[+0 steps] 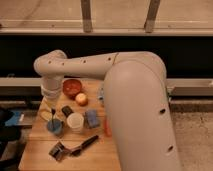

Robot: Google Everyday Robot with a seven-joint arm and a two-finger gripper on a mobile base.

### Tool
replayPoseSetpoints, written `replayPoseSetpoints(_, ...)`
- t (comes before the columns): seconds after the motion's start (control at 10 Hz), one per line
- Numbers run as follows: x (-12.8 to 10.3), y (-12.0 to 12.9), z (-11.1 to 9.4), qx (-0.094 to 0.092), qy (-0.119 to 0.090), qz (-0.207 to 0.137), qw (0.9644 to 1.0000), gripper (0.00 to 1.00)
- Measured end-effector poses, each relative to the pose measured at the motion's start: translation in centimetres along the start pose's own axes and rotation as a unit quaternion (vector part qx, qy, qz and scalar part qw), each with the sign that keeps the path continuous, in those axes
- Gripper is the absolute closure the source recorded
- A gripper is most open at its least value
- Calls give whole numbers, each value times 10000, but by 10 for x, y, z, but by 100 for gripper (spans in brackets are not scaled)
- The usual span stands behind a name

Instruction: Place fork in plastic cup

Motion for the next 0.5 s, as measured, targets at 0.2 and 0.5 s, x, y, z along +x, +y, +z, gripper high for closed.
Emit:
replayPoseSetpoints(0.2, 0, 0, 0, 2, -1, 0, 10000, 100)
replayPoseSetpoints(0.5, 2, -1, 9, -95, 47, 72, 9999, 100)
